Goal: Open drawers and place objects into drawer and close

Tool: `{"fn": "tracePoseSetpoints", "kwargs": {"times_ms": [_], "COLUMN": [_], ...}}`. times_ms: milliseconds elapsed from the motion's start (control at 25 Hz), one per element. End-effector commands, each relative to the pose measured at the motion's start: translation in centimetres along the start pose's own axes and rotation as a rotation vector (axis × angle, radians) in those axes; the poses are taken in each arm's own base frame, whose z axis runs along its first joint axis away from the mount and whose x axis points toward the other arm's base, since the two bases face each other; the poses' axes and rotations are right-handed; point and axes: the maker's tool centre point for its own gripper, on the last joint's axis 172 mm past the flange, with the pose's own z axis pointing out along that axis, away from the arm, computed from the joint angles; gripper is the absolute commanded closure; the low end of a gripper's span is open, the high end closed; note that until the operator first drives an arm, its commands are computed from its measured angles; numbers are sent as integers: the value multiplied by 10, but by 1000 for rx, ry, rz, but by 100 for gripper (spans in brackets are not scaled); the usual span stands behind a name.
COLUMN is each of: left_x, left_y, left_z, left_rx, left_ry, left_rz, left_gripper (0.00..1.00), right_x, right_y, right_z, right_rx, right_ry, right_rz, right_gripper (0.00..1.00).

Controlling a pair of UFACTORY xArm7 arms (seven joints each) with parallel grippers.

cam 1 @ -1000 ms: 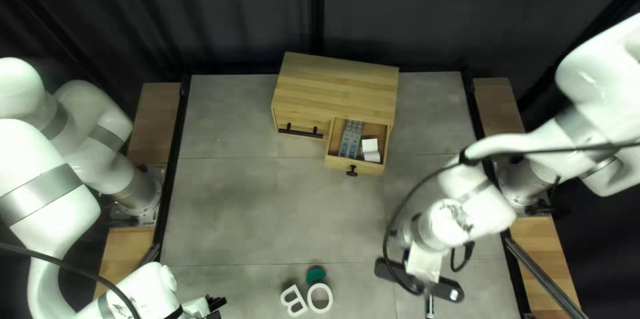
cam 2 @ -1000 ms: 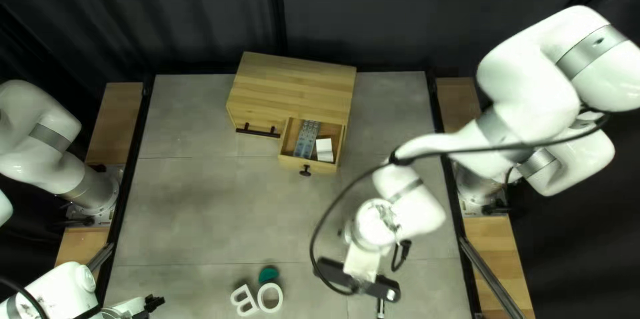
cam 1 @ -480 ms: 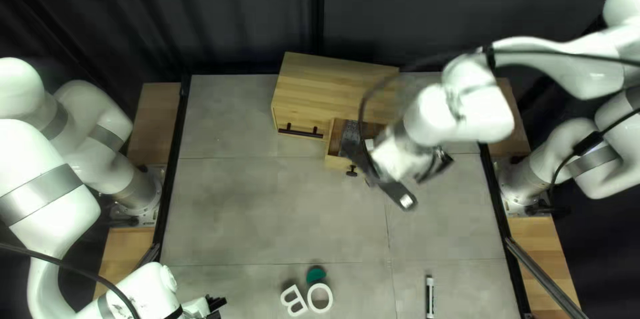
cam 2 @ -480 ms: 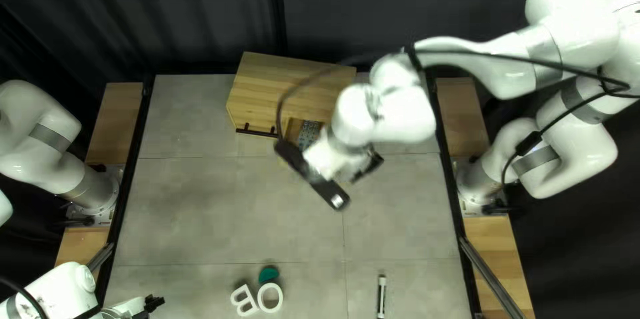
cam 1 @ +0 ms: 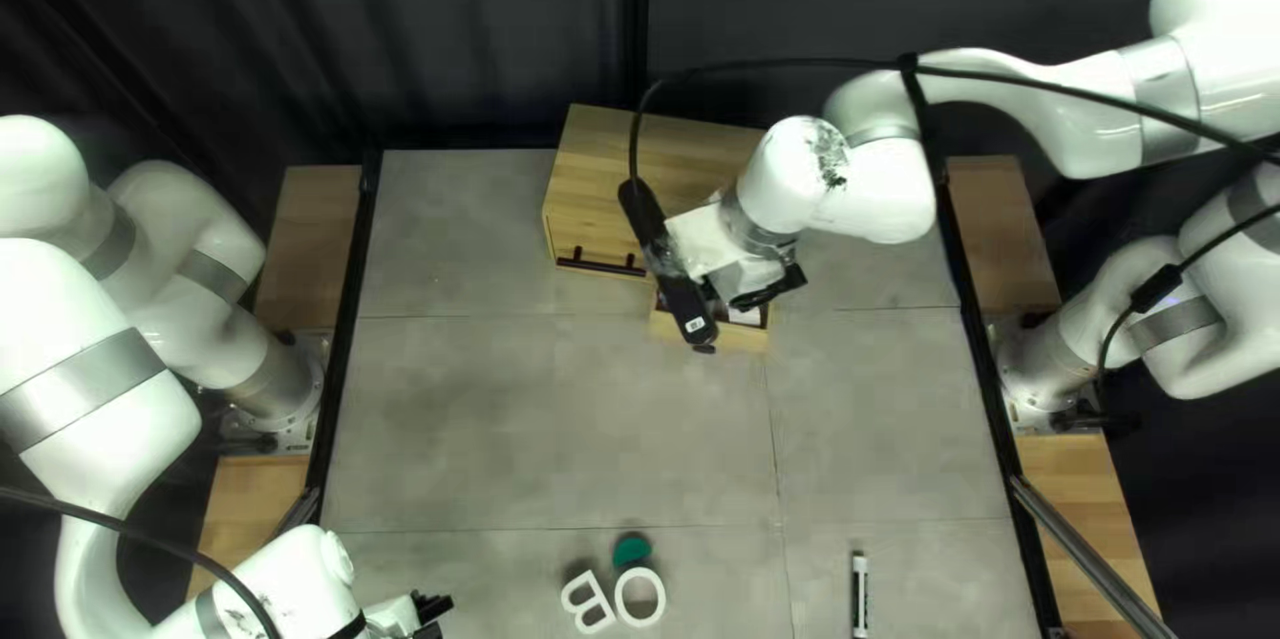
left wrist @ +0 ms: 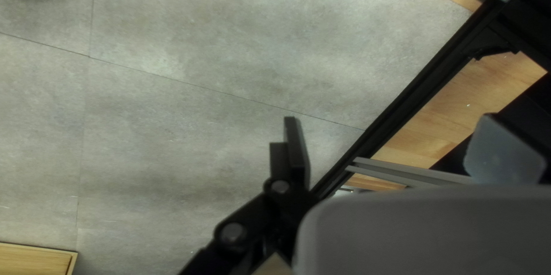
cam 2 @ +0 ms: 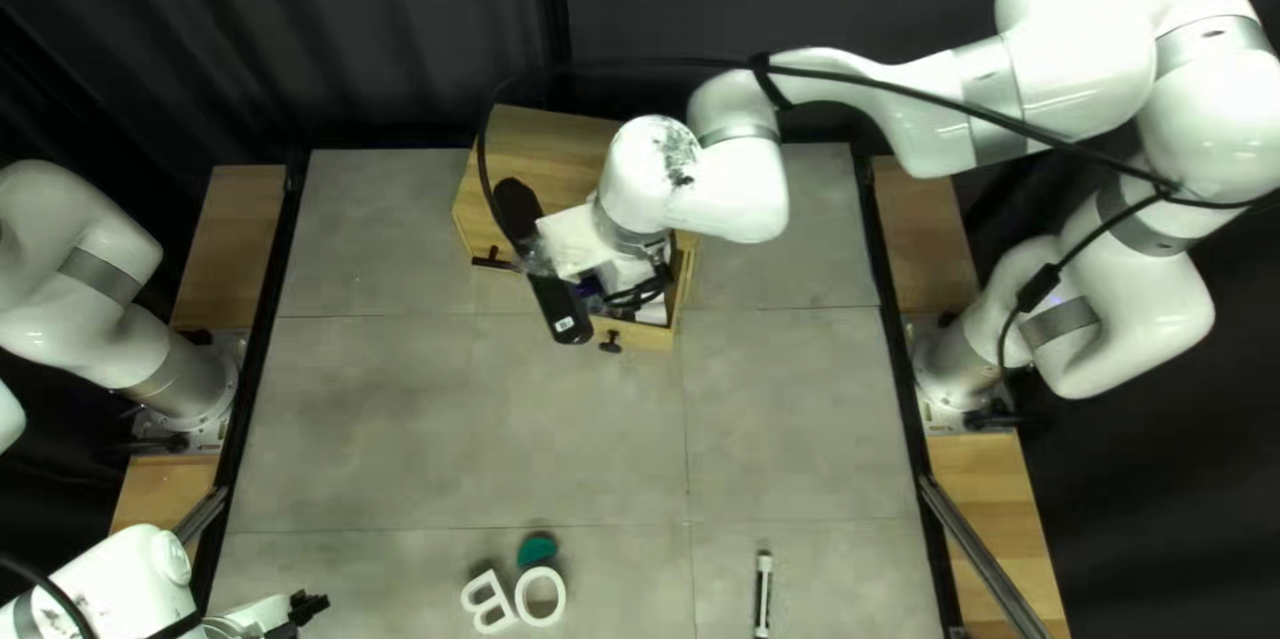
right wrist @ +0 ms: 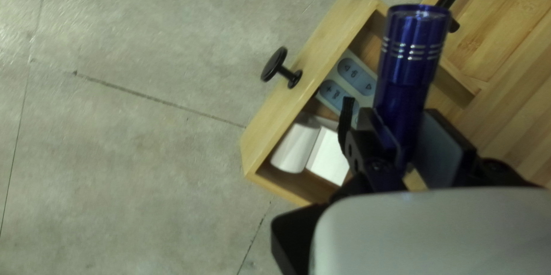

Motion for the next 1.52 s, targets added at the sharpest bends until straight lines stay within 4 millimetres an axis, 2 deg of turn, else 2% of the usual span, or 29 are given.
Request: {"fn": "tracePoseSetpoints", "kwargs": {"times_ms": [40,80,160,200,240,480,760,880,960,1000,1040,1120,1160,1240,1280,1320,1520], "left_x": [0,0,0,0,0,0,0,0,0,0,0,0,0,0,0,0,0], "left_y": [0,0,0,0,0,0,0,0,0,0,0,0,0,0,0,0,0], "left_z": [0,0,0,0,0,0,0,0,0,0,0,0,0,0,0,0,0], "left_rx": [0,0,0,0,0,0,0,0,0,0,0,0,0,0,0,0,0], "left_ry": [0,0,0,0,0,0,0,0,0,0,0,0,0,0,0,0,0], "left_rz": [0,0,0,0,0,0,0,0,0,0,0,0,0,0,0,0,0], "left_gripper": [0,0,0,0,0,0,0,0,0,0,0,0,0,0,0,0,0], "right_x": [-9,-10,-12,-12,-12,-13,-17,-16,-13,-7,-4,4,7,13,14,15,10], "right_y": [-3,-4,-4,-3,-3,-12,-56,-84,-110,-136,-152,-197,-211,-259,-270,-294,-350], "right_z": [5,6,9,11,12,8,-13,-29,-35,-39,-42,-46,-48,-53,-54,-54,-40], "right_rx": [5,6,9,11,14,34,43,44,47,47,48,52,54,59,60,63,89], "right_ry": [-15,-19,-27,-32,-36,-50,-54,-55,-55,-52,-49,-51,-51,-52,-52,-55,-53], "right_rz": [20,23,30,36,39,63,96,114,97,47,-9,-161,-215,-404,-457,-559,-853], "right_gripper": [99,98,61,7,2,0,0,0,0,0,0,0,0,0,0,0,0]}}
